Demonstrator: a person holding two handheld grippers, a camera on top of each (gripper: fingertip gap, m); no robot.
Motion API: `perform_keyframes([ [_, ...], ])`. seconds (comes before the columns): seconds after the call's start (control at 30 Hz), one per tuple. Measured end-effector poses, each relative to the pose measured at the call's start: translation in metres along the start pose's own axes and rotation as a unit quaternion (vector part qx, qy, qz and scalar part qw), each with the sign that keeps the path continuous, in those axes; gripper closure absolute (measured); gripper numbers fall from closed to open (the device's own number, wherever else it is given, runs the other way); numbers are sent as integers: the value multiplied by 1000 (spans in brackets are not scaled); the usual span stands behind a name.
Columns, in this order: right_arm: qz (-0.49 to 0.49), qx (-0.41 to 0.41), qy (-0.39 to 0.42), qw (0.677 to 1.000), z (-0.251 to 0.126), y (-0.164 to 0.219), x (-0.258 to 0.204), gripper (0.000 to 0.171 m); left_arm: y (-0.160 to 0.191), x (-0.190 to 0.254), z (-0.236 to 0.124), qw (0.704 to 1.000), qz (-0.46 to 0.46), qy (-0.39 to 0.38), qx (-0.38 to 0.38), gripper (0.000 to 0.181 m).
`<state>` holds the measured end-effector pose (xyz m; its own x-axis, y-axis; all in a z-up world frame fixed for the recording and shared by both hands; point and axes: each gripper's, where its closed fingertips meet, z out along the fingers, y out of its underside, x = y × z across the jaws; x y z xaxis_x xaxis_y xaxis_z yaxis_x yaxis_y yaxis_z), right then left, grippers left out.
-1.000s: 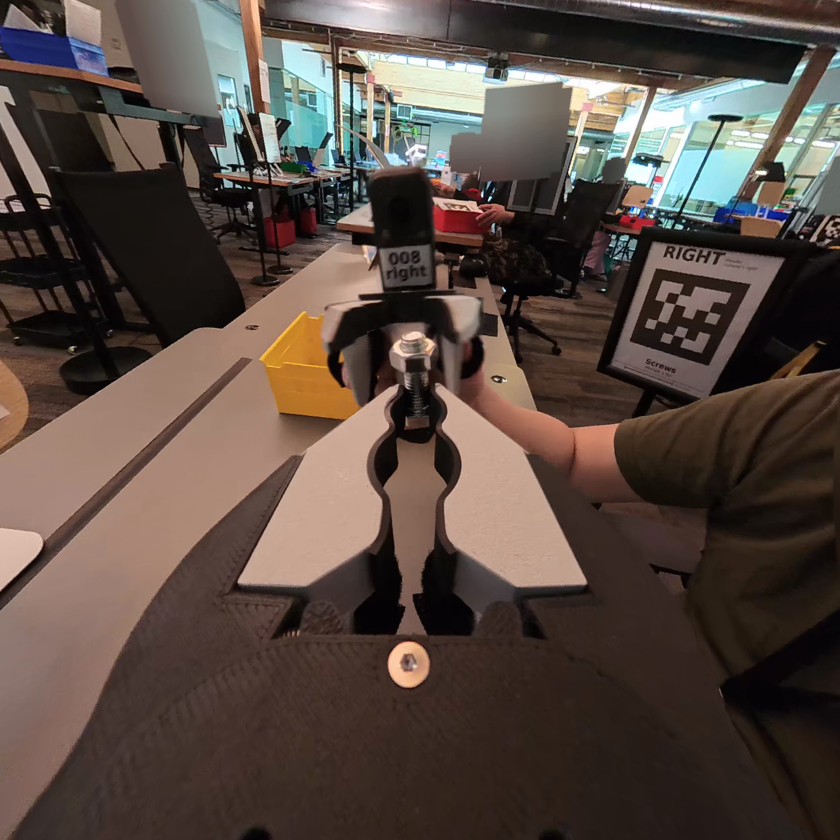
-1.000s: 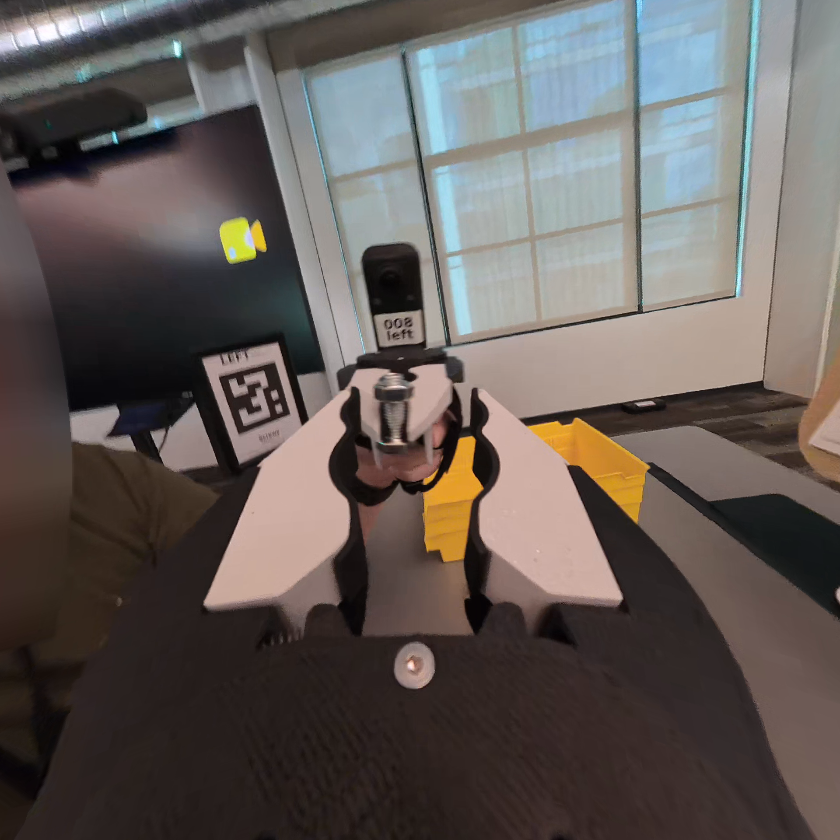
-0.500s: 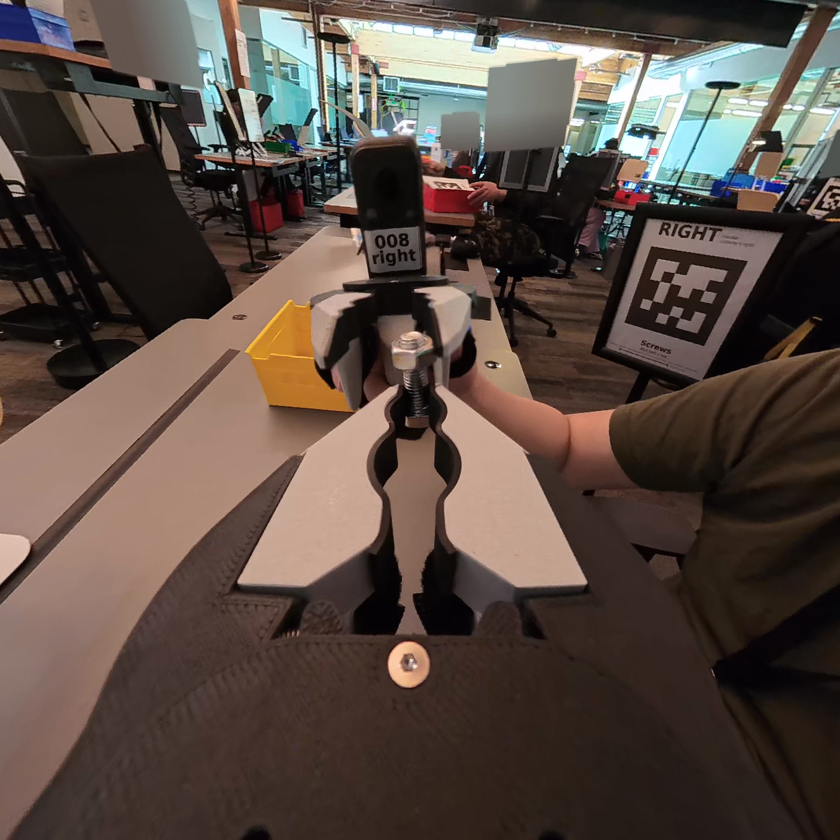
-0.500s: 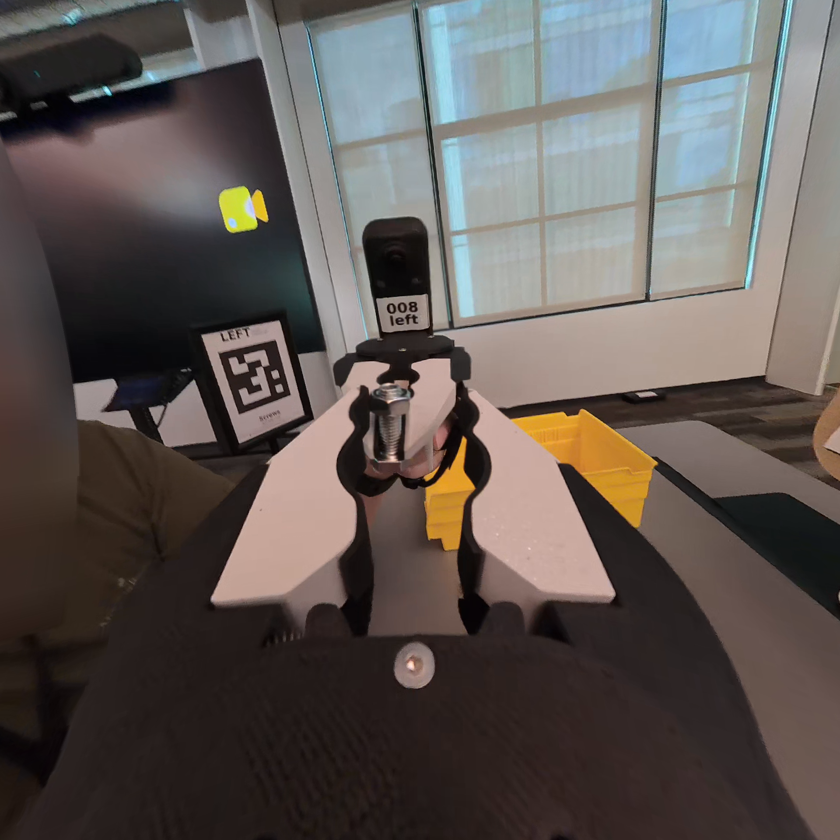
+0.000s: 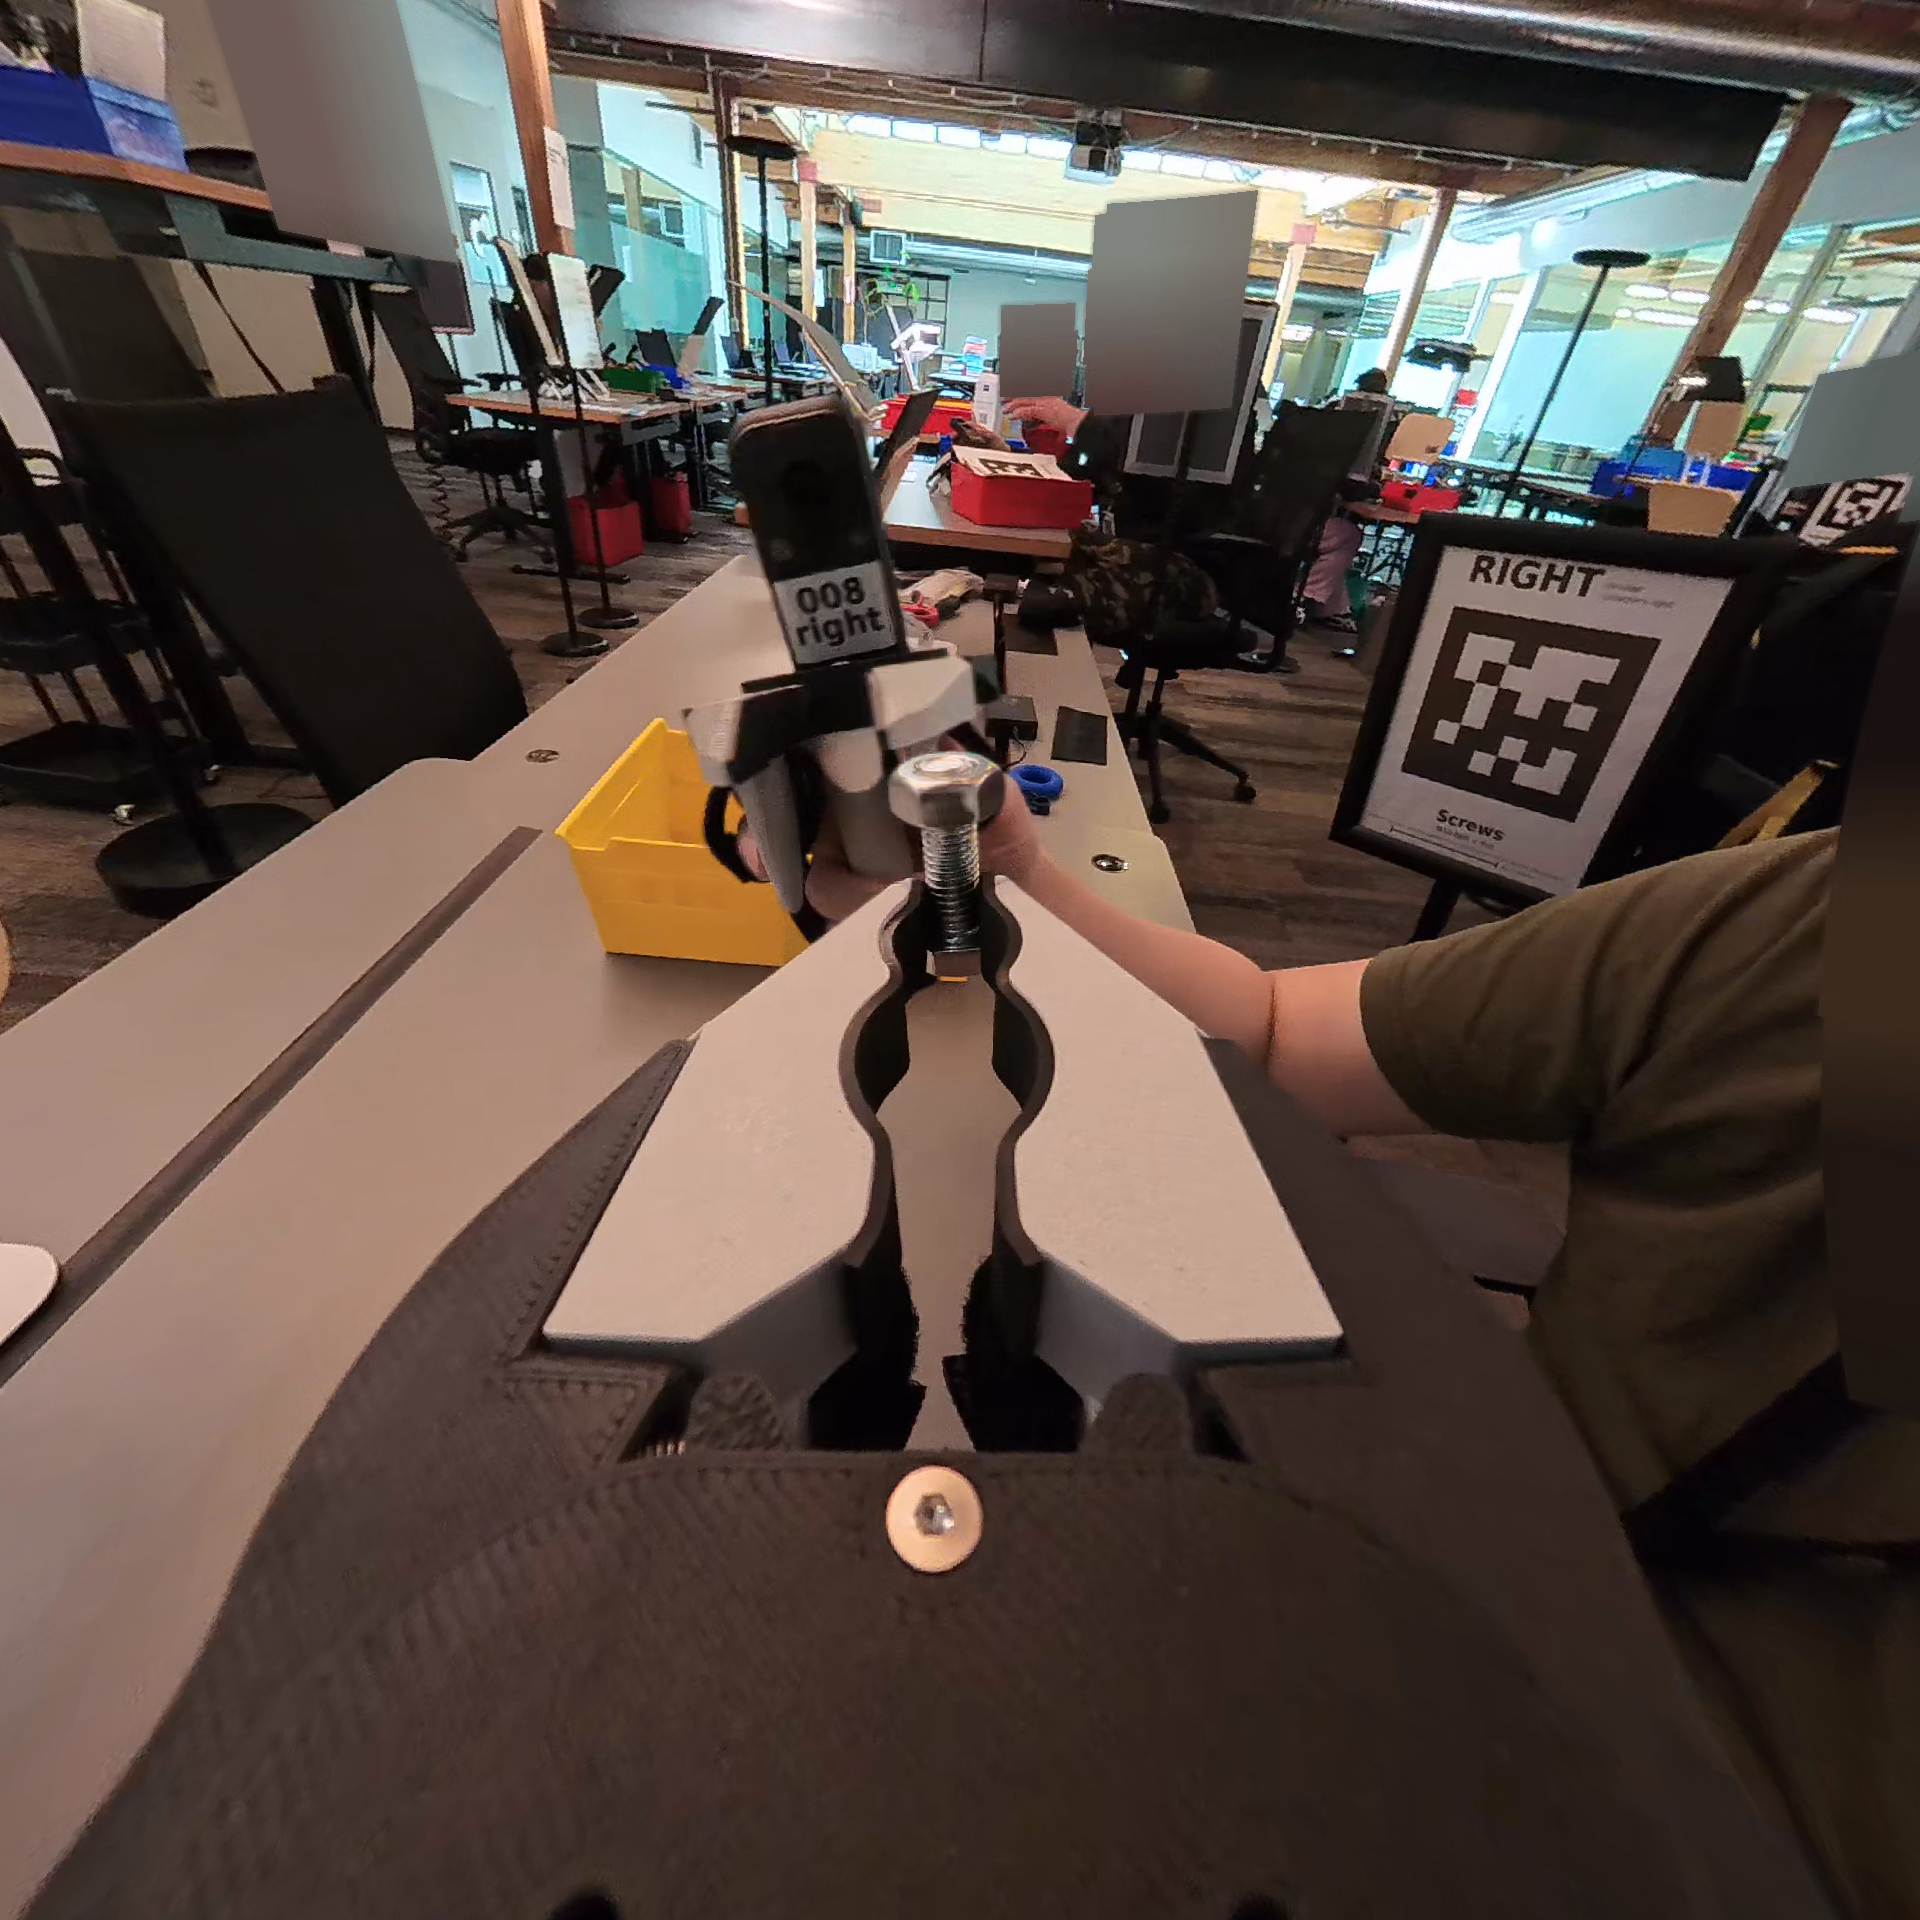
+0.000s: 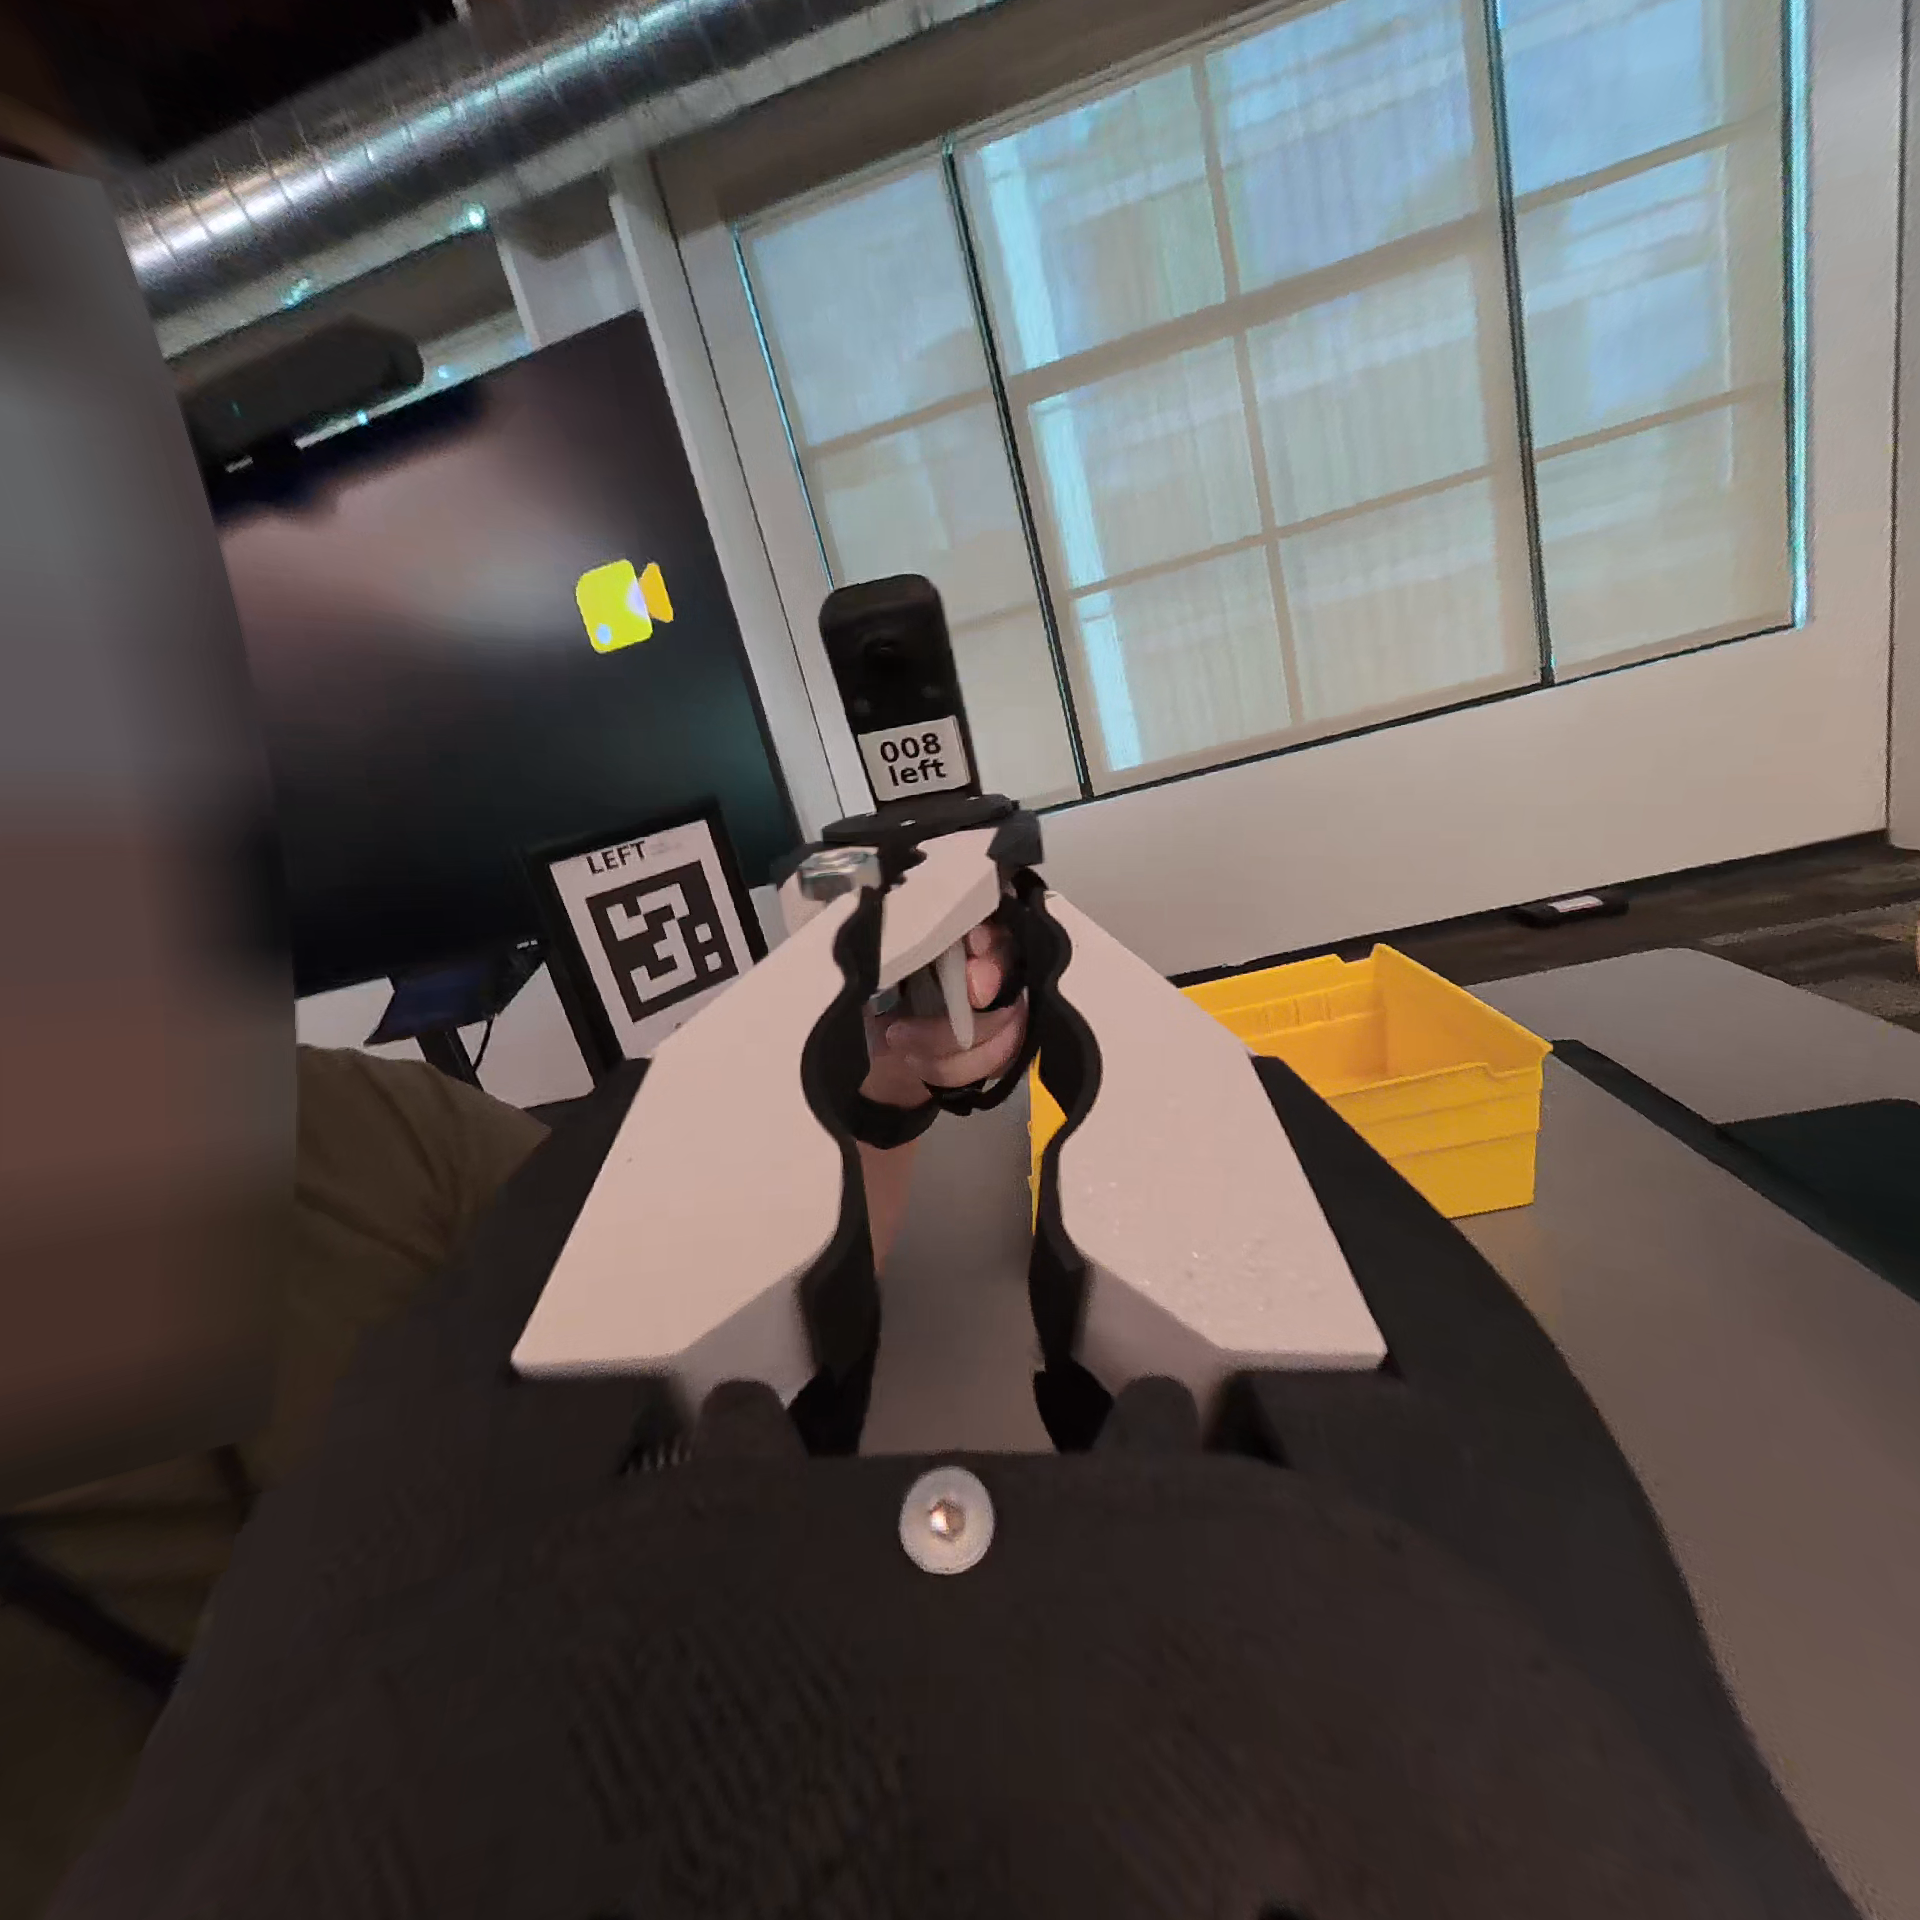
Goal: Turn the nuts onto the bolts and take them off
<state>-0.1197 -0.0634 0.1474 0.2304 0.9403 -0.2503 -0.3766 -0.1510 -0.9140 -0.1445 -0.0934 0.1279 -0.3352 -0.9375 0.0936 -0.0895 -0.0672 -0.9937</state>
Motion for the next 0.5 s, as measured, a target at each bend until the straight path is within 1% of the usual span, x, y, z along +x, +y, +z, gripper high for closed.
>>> perform_keyframes([
  [0.1,-50,-32,-9,998,17,8,-22,138,2,-1,2,1000,3,-5,-8,174],
  [0.17,-64,-42,-10,997,28,14,-30,139,5,0,5,1000,1,0,-14,174],
  [0.2,-61,-45,-8,997,28,16,-27,142,5,1,7,1000,2,3,-14,174],
  [0.27,-39,-32,-11,999,19,12,-16,139,4,1,6,1000,0,1,-10,174],
  [0.3,-17,-23,-11,1000,12,9,-11,146,3,-1,5,1000,1,-5,-7,174],
  [0.37,-11,-14,-6,1000,5,4,-7,145,1,2,2,1000,-1,3,-3,174],
  [0.5,-68,-57,-16,996,28,18,-34,138,3,1,5,1000,2,0,-9,174],
])
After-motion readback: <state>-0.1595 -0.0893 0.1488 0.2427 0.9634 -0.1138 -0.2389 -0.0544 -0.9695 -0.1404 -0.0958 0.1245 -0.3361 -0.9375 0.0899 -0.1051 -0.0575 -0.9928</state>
